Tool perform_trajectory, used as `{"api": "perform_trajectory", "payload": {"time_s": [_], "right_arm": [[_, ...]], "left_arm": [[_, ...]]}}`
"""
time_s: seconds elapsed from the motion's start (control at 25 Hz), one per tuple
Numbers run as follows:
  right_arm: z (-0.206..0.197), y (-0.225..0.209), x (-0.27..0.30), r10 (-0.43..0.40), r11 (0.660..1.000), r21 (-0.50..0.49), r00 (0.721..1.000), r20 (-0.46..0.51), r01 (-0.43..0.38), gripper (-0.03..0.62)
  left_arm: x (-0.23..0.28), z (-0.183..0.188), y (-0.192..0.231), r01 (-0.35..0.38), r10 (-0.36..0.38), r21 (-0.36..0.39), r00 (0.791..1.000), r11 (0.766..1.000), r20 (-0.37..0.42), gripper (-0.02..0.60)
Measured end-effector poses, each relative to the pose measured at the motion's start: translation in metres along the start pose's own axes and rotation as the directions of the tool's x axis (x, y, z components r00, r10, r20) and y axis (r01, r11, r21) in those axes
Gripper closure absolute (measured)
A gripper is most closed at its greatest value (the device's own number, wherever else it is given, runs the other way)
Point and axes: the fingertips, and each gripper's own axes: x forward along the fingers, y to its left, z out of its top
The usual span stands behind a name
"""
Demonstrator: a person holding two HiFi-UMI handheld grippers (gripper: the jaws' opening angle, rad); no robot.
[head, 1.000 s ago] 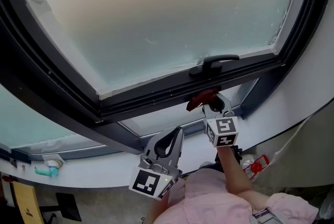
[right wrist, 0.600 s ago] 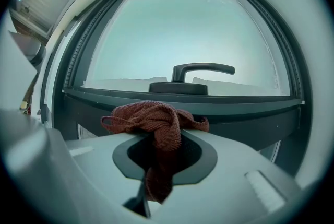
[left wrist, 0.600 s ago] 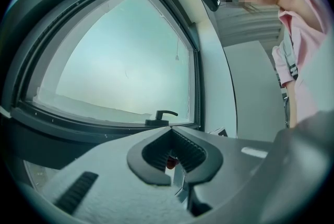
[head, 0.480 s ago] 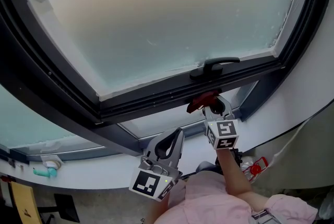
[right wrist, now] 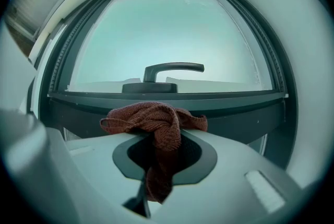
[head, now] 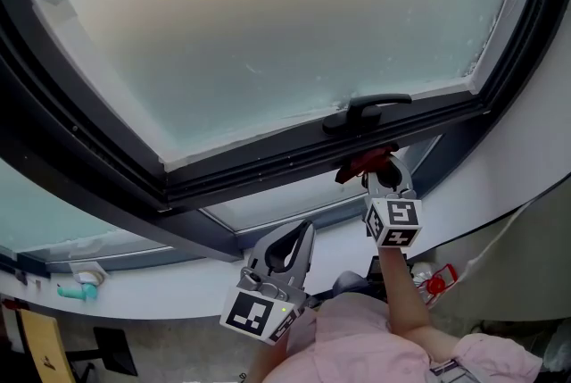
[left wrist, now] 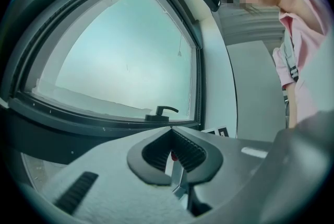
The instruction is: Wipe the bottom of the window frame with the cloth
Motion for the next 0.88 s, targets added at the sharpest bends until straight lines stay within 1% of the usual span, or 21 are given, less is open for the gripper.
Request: {"api": "perform_trajectory", "payload": {"time_s": [0.16,0.36,0.48,0.72,0.88], "right_arm": [[0.0,-0.019,0.0,-0.048,0.999,-0.008,0.999,-0.012,0.047,0.533],[0.0,-0.022,0.0,-0.046,0.999,-0.019,0.999,-0.008,0.046,0.533],[0.0,-0.022,0.0,-0.047,0.999,-0.022,0.999,-0.007,0.046,0.533],[-0.002,-0.054,-0.002,-0.12,0.993,0.008,0.992,-0.03,0.12,0.533],[0.0,-0.064,-0.001,-0.12,0.992,0.021,0.992,-0.044,0.121,0.533]], "left_arm": [[0.006,-0.003,-0.005,0.023,-0.023,-0.001,1.0,1.0,-0.008,0.581],[0.011,-0.002,-0.008,0.033,-0.033,0.001,0.999,0.999,-0.005,0.581],[0.012,-0.002,-0.007,0.03,-0.03,0.003,1.0,1.0,-0.005,0.581],[0.009,0.0,-0.006,0.018,-0.018,-0.001,1.0,1.0,-0.005,0.581],[0.01,0.003,-0.006,0.014,-0.014,-0.001,1.0,1.0,0.001,0.581]]}}
